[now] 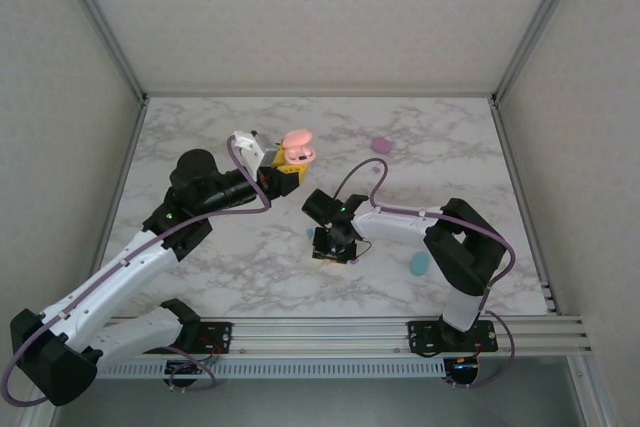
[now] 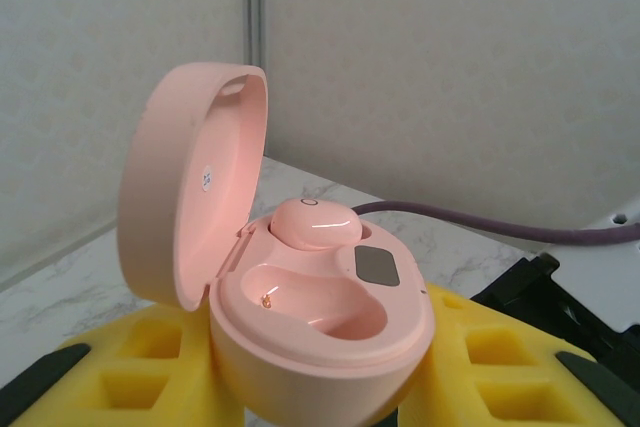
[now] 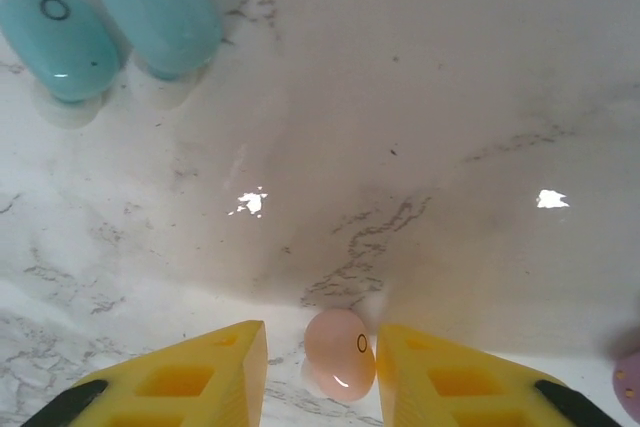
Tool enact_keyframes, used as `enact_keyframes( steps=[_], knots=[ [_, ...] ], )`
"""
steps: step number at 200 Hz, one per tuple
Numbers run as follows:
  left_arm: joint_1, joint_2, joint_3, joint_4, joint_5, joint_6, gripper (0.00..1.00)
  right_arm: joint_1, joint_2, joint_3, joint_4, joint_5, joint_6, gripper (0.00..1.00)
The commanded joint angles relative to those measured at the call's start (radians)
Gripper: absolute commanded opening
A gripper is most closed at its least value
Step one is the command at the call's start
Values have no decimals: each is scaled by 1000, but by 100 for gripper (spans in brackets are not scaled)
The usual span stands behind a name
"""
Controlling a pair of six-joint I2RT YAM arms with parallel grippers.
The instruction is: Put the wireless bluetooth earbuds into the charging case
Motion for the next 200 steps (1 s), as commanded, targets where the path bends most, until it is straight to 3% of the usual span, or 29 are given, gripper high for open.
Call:
enact_keyframes(
  steps=[1,200],
  knots=[
    [-11,5,19,12,2,11,34,6,15,33,-5,-13,-29,34],
    [-9,-4,10,5,-12,17,34,27,124,172,-139,7,-64,34]
  ],
)
